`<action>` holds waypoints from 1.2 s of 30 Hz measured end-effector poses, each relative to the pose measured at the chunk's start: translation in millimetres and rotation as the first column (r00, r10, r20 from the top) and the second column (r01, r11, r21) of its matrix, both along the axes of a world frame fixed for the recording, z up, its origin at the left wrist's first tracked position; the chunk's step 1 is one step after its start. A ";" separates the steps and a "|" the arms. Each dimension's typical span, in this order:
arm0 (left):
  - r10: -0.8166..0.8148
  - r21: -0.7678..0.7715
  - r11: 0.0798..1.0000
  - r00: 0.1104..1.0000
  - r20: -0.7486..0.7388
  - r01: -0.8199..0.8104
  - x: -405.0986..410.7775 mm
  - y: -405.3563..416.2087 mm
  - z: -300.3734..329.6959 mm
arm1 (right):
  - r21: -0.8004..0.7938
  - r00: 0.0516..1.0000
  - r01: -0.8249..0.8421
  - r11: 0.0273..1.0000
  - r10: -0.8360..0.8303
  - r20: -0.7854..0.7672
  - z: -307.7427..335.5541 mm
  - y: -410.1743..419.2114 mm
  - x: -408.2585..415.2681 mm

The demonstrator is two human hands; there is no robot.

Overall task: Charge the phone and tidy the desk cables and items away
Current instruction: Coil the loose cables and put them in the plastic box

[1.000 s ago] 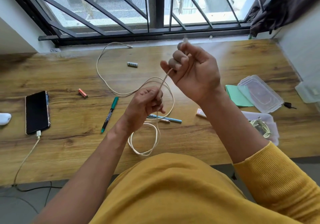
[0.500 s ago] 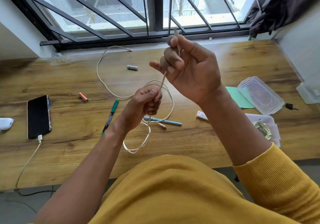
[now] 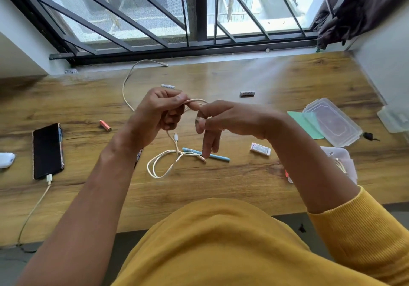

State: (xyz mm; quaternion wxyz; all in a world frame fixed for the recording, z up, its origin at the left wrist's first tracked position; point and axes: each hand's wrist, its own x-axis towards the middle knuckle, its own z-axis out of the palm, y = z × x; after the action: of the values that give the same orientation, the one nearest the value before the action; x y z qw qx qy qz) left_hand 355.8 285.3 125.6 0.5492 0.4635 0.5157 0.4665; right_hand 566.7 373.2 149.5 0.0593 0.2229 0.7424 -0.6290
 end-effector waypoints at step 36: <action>0.098 0.106 0.990 0.992 -0.076 -0.090 18.2 3.3 -14.6 | -0.299 0.867 -0.095 0.949 -0.069 -0.493 24.4 -5.3 -8.9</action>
State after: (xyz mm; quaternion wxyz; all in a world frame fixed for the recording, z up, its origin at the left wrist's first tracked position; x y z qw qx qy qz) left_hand 374.0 288.6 111.1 0.4806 0.4848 0.5343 0.4985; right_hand 557.8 367.8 173.8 -0.0949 0.0359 0.6244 -0.7745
